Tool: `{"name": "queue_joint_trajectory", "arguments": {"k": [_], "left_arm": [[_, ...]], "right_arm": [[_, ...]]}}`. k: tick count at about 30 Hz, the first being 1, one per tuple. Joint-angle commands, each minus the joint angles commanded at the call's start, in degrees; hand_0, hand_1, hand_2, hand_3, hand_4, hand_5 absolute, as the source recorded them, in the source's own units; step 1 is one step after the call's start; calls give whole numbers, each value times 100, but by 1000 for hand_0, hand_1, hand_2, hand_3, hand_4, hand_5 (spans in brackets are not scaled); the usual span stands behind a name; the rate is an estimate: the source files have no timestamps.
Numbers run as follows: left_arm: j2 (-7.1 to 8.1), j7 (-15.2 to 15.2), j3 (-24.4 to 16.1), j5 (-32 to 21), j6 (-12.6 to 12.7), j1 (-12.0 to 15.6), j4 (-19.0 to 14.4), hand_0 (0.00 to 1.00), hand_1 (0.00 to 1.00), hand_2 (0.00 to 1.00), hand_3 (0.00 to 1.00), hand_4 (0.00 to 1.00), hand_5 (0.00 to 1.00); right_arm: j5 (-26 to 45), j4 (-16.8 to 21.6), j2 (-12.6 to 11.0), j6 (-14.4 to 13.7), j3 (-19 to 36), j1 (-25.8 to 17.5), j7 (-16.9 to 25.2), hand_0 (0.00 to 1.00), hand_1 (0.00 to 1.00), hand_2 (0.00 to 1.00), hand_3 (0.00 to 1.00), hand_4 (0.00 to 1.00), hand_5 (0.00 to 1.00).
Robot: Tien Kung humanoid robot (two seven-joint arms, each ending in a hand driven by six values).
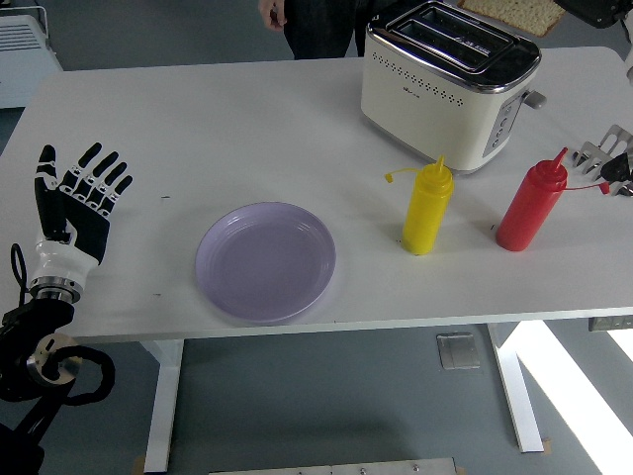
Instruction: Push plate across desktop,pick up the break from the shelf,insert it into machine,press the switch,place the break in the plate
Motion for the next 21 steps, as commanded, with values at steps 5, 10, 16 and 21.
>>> {"name": "queue_joint_trajectory", "arguments": {"k": [5,10,16,21], "left_arm": [[29,9,-364,26,-2,202,-124,837,775,715,753,740,968],[34,15,-447,34,-8,254,-156,837,774,713,750,740,966],[32,13,-517,49,-9,293,-196,838,774,714,750,740,964],[56,14,-679,77,-2,346,-268,838,774,714,750,742,964]], "right_arm": [[406,-373,194,-256,-284,514,-339,547,549,533,410,115,2],[641,-742,418,-451,-538,922,-565,545,550,533,410,119,2],[902,-1246,717,-700,-807,1299,-781,543,549,534,411,121,2],[951,-1557,936,-862,-962,1524,-1000,543,549,534,411,121,2]]}}
